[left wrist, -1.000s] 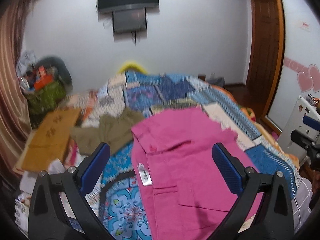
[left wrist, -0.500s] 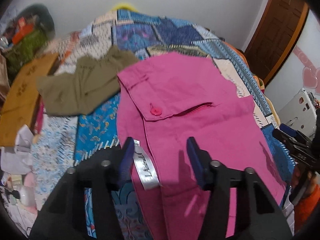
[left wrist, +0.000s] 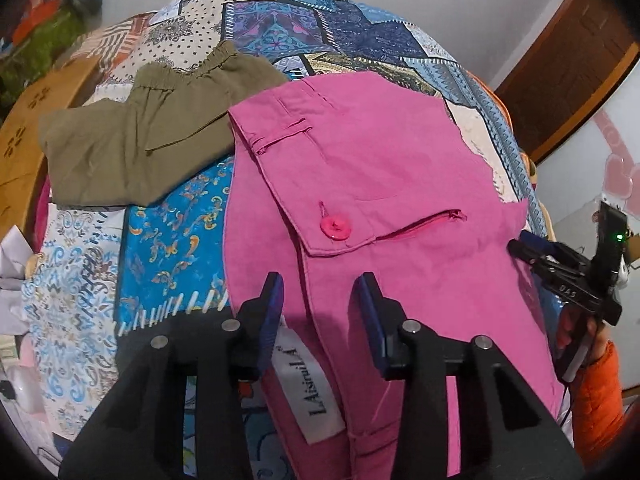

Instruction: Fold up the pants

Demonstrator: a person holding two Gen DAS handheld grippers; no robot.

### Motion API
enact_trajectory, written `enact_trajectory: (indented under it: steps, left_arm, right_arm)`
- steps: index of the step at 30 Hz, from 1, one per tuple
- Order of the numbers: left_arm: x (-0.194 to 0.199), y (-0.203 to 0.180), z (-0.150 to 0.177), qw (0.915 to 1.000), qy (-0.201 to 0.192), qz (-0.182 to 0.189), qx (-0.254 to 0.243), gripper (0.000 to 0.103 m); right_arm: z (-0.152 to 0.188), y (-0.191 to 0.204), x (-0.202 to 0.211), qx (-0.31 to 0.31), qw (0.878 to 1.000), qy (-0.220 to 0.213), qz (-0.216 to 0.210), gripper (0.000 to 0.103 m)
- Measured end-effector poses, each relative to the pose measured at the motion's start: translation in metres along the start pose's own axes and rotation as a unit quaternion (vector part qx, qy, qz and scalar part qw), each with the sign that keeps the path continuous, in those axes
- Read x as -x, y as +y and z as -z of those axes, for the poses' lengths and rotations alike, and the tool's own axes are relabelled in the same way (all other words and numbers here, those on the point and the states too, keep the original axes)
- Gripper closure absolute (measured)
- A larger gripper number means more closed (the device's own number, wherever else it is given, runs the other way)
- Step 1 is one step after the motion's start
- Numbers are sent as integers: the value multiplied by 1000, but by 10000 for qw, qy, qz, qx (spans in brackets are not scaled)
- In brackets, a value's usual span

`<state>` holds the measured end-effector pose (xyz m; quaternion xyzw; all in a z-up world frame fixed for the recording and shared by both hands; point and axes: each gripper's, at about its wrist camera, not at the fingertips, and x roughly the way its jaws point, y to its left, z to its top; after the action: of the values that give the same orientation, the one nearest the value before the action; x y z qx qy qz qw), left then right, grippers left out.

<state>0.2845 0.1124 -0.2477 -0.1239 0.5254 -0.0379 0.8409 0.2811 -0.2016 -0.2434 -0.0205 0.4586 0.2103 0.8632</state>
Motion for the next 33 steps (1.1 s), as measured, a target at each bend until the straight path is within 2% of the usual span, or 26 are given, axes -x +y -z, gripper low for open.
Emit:
enact_trajectory:
  steps: [5,6,8,9,10,12,14,16,23,28,30,33]
  left_arm:
    - [-3,-8,0,9998,-22,-10,-173,64]
    - [-3,-10,0,9997,-23,-26,-240,64]
    - [-3,-12,1,9992,-60,-168,-367,74]
    - [-2,-14,1,9987,-87,-252,-445,87]
    - [-2,-16,2,9983,-76,-248,-530,93]
    - [-2,-22,4,9960,-122,-497,-739,96]
    - [-5,-27,6,9912,-149,-842,-1009,98]
    - [-5,-29,5,9892,-122,-915,-1140,98]
    - [-7,-20,3,9920,-23,-751,-1019,98]
    - [2,-13,5,9958,60,-449,-800,95]
    - [7,-10,4,9966,80,-356,-737,94]
    - [16,-5,-1,9979,18,-243,-601,93]
  right_arm:
    - [-2,-2,-16,-60,9992,170,-354,48]
    - [-2,0,-16,-34,9991,153,-392,54]
    - [-4,2,-16,31,9985,160,-516,68]
    - [-3,3,-15,72,9984,127,-541,77]
    - [-4,4,-14,111,9987,91,-479,83]
    - [-5,3,-13,136,9989,43,-439,91]
    - [-6,1,-11,104,9992,20,-381,94]
    - [-6,0,-11,81,9995,-4,-305,95]
    - [-7,6,-19,184,9997,162,-1,97]
    - [-9,5,-20,260,9990,330,-147,91]
    - [-10,2,-15,216,9986,451,-147,84]
    - [-14,-1,-3,136,9985,477,-229,60]
